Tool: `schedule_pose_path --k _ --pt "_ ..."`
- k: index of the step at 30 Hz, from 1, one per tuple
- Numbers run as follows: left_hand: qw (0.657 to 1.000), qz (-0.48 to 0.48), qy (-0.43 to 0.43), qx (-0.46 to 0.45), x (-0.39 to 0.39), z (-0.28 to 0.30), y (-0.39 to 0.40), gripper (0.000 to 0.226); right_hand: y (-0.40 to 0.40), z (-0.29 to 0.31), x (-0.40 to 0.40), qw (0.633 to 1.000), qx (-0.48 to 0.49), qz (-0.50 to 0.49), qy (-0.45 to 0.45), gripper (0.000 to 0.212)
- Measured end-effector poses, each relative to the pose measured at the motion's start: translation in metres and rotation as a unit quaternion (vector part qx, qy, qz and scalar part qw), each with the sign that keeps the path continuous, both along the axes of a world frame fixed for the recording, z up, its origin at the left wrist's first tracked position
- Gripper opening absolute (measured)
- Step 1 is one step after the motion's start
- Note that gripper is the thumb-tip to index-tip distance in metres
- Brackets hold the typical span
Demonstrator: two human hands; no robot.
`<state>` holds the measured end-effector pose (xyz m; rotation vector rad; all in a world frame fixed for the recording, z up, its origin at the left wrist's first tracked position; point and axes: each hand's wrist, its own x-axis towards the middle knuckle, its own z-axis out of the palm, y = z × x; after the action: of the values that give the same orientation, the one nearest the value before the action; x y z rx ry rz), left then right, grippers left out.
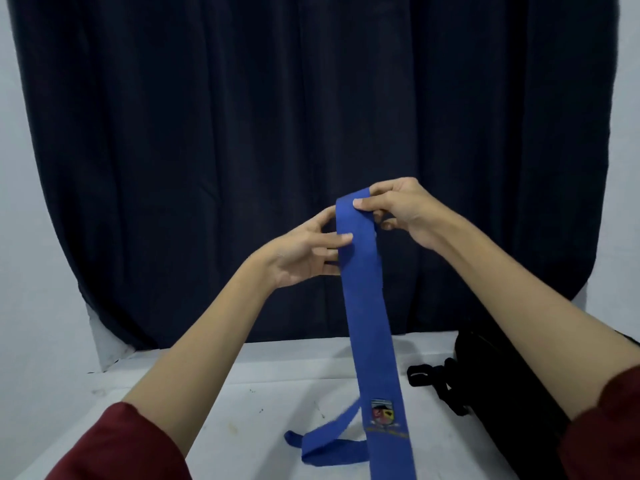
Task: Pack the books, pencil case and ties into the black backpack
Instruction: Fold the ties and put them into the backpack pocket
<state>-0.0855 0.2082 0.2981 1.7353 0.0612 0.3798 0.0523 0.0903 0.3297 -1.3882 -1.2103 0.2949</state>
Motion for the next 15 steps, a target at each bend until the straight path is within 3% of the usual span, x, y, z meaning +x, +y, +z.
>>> schedule_pose_path --k 9,13,15 --pt "0.989 0.108 -0.095 0.018 0.009 0.028 -0.009 0.039 -0.01 -0.018 0.009 0.996 -0.051 0.072 0.026 0.038" --pt "0.983 0.129 -0.083 0.097 0.01 0.037 -0.012 0.028 -0.007 -0.015 0.006 0.996 -0.005 0.086 0.028 0.018" --pt "0.988 0.116 -0.069 0.076 0.011 0.032 -0.013 0.039 -0.008 -0.009 0.005 0.995 0.021 0.095 0.037 0.008"
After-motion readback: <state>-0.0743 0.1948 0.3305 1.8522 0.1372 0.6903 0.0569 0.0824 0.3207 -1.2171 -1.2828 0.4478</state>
